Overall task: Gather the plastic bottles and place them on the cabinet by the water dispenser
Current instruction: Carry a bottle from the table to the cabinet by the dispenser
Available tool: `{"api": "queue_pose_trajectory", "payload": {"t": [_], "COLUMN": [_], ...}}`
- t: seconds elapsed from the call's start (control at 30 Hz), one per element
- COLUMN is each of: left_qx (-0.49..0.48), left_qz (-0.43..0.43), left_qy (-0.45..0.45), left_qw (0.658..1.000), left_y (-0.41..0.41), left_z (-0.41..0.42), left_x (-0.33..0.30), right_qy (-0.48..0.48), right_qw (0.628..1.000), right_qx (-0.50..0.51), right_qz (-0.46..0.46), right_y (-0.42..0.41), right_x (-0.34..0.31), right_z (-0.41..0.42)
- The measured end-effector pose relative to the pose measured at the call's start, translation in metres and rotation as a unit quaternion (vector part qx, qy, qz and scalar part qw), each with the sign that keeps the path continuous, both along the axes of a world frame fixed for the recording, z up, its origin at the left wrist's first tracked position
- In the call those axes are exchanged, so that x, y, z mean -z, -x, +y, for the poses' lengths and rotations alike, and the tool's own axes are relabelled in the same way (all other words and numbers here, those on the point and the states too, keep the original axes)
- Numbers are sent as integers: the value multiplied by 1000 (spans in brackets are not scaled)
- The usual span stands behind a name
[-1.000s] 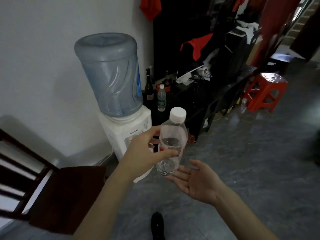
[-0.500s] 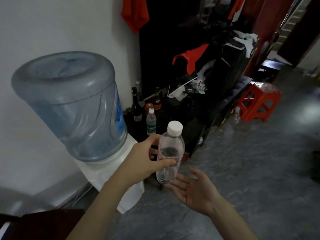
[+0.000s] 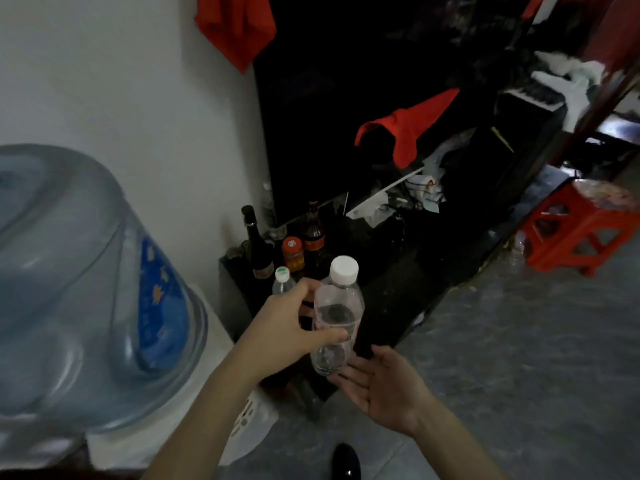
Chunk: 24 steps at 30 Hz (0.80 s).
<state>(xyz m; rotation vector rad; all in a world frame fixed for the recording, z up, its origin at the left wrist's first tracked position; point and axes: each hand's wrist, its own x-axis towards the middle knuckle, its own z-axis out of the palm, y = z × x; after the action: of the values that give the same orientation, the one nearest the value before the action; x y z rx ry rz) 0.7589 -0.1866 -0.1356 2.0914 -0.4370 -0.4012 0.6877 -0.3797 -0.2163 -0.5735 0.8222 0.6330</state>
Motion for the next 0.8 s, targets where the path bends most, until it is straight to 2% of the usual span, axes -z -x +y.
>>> {"api": "queue_pose_trajectory", "payload": {"t": [0.23,0.57,0.8], "left_qx": [-70,-124,-182], "left_qz": [-15,15,21], "left_qy": [5,-4,15], "left_qw": [997,992,983], "left_y": [-58,-113,-137], "left_z": [-43,-75,-103], "left_x": [22,98,163], "right_qy": [1,14,71], "right_qw": [999,995,991], "right_qx": [-40,-78,-105], "right_qz": [4,53,46], "right_y": [-97,-184,-235], "right_x": [26,91,142], "right_z": [-55,-78,-86]}}
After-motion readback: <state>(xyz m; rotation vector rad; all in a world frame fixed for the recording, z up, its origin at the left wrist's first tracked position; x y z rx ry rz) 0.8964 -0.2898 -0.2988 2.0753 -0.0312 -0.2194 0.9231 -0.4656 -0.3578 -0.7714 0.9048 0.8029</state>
